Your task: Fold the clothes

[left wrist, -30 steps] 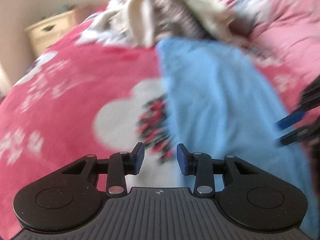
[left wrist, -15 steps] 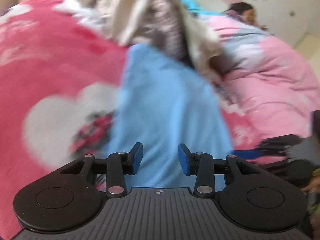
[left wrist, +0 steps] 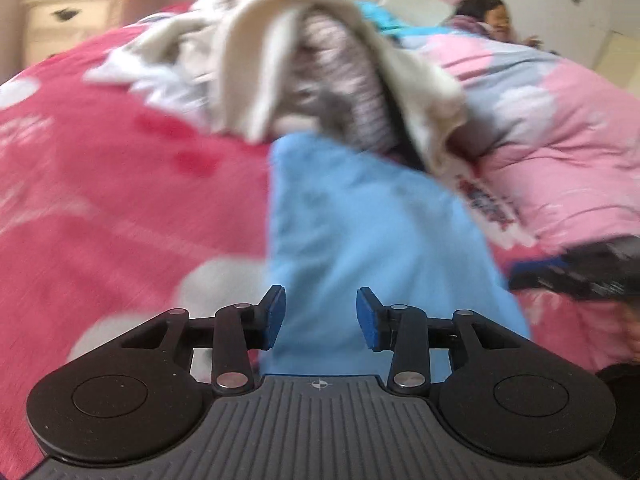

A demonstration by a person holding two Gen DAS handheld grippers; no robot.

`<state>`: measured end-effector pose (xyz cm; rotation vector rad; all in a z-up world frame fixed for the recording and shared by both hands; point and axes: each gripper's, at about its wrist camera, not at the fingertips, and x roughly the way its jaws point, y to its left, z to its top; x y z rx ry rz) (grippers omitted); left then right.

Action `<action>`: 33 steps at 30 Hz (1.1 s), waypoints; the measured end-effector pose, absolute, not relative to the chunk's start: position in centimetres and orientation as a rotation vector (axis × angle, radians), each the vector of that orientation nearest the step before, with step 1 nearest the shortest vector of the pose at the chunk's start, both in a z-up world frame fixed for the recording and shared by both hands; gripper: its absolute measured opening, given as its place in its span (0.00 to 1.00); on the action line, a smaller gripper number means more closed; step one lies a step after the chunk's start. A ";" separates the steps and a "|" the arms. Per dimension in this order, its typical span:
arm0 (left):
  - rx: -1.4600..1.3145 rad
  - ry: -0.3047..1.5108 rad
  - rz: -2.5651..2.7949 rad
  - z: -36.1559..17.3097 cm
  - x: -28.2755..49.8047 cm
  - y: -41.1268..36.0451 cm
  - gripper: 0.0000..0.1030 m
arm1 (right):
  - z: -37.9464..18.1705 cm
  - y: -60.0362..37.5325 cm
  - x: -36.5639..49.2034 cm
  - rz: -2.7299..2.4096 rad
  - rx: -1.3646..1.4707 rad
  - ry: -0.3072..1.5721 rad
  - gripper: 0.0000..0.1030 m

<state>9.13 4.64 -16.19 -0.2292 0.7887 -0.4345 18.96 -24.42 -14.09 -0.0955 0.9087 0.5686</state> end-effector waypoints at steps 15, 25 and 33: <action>-0.106 0.818 -0.304 -17.9 13.4 2.1 0.40 | -16.7 -20.5 26.2 0.493 -0.080 0.786 0.16; -0.036 0.816 -0.237 -18.9 12.4 1.4 0.42 | -16.8 -16.1 27.2 0.529 -0.165 0.683 0.16; -0.079 0.814 -0.230 -18.9 12.6 1.5 0.43 | -16.7 -15.0 25.8 0.403 -0.265 0.562 0.18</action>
